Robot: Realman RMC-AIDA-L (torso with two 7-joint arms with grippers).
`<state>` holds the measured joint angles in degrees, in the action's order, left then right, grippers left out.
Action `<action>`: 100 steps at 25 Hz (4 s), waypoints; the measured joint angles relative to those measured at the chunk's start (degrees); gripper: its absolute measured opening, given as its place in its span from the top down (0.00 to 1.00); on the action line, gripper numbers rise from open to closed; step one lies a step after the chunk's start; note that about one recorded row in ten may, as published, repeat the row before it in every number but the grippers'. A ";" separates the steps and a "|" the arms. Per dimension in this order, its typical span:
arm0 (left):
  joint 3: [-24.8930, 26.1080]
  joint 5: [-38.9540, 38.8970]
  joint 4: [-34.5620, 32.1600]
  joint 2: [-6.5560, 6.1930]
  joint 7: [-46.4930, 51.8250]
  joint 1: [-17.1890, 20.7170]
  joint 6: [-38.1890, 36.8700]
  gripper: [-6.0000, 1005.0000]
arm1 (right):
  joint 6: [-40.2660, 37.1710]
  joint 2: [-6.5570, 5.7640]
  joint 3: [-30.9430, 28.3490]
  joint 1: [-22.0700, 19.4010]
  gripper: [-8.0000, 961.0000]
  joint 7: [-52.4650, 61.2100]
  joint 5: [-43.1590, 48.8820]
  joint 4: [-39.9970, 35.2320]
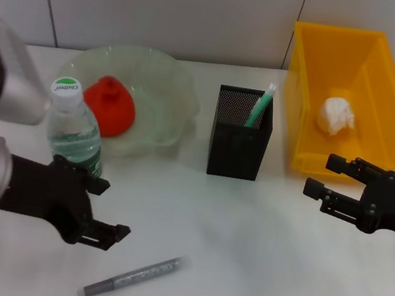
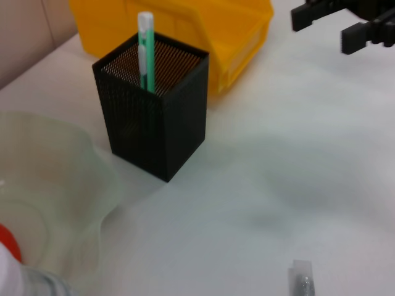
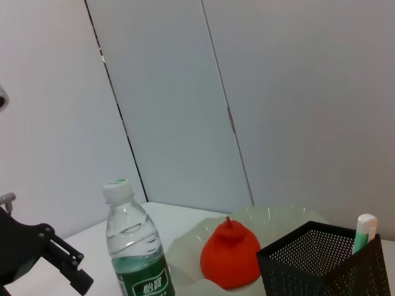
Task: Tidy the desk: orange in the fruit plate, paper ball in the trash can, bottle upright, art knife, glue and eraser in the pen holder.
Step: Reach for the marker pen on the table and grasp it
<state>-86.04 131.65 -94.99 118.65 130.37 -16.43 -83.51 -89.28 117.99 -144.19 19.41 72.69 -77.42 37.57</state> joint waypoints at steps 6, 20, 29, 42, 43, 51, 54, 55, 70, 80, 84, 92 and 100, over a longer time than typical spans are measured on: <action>-4.48 2.65 -0.35 0.00 3.94 -2.83 -0.26 0.23 | 0.07 0.22 -0.74 -0.08 0.20 -0.63 -0.02 -0.16; -17.04 12.55 0.11 0.49 18.24 -12.02 -3.04 0.23 | 0.16 0.31 -0.94 0.07 0.20 -1.81 -0.02 -1.60; -20.23 13.40 1.57 0.54 22.43 -14.84 -3.09 0.23 | 0.55 0.77 -1.01 0.20 0.20 -2.91 -0.02 -3.10; -21.43 13.36 11.85 0.53 22.75 -19.61 1.54 0.23 | 0.65 0.92 -0.98 0.23 0.20 -3.18 0.20 -4.50; -21.54 13.33 12.58 0.53 22.72 -19.90 1.73 0.23 | 0.69 0.92 -0.99 0.24 0.20 -3.18 0.21 -4.62; -23.64 12.92 15.29 0.53 22.81 -20.89 2.91 0.23 | 1.46 0.93 -0.80 0.28 0.20 -3.18 0.21 -4.88; -24.77 12.85 15.41 0.53 22.87 -20.98 3.06 0.23 | 1.73 0.92 -0.69 0.28 0.20 -3.18 0.21 -5.15; -25.10 12.84 15.46 0.53 22.95 -21.02 3.23 0.23 | 2.01 0.92 -0.61 0.28 0.20 -3.18 0.21 -5.25; -26.19 12.81 16.45 0.53 23.33 -21.17 5.87 0.23 | 2.85 0.92 -0.48 0.28 0.20 -3.63 0.37 -6.26; -26.93 12.69 18.03 0.53 23.35 -21.18 6.66 0.23 | 2.98 0.92 -0.48 0.28 0.20 -4.27 0.43 -6.95; -26.94 12.66 18.17 0.53 23.35 -21.05 6.76 0.23 | 2.98 0.92 -0.48 0.28 0.20 -4.35 0.43 -7.03; -26.85 12.06 19.40 0.53 23.36 -21.12 7.09 0.24 | 3.57 0.92 -0.28 0.28 0.20 -4.41 0.43 -7.50; -26.78 12.04 19.41 0.53 23.36 -21.11 7.15 0.24 | 3.59 0.92 -0.22 0.28 0.20 -4.41 0.43 -7.55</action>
<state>-112.81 143.69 -75.59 119.18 153.72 -37.54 -76.36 -85.69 118.91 -144.40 19.69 68.28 -76.99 30.02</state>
